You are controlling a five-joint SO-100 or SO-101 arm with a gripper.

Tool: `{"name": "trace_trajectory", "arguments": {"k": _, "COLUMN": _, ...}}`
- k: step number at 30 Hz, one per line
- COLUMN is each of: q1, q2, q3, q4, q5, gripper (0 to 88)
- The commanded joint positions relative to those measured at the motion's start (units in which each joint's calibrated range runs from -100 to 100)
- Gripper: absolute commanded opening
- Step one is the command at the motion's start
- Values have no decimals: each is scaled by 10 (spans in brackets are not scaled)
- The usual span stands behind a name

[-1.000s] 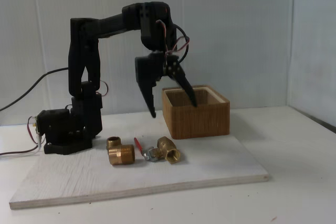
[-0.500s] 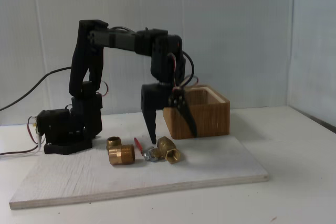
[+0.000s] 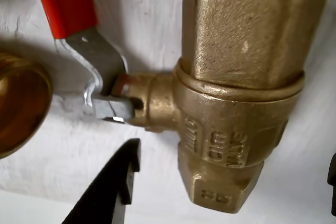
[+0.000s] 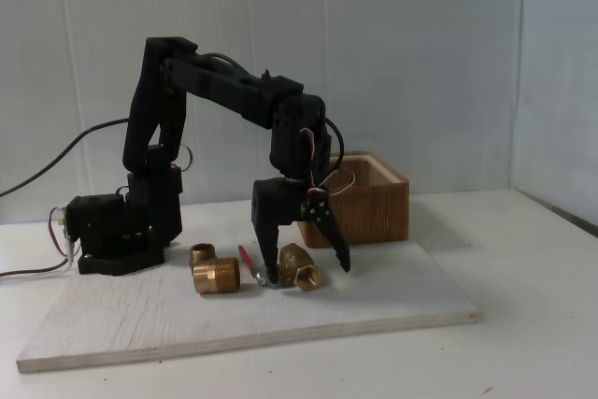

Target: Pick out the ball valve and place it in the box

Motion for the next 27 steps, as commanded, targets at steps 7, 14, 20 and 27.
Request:
{"name": "trace_trajectory", "arguments": {"k": 7, "q1": -10, "q2": 1, "q3": -1, "q4": 3, "q5": -2, "gripper": 372}}
{"name": "trace_trajectory", "arguments": {"k": 14, "q1": -28, "q2": 1, "q3": 34, "q4": -15, "q5": -2, "gripper": 372}}
{"name": "trace_trajectory", "arguments": {"k": 20, "q1": -38, "q2": 0, "q3": 36, "q4": -16, "q5": -3, "gripper": 372}}
{"name": "trace_trajectory", "arguments": {"k": 27, "q1": -35, "q2": -4, "q3": 35, "q4": -42, "q5": -2, "gripper": 372}}
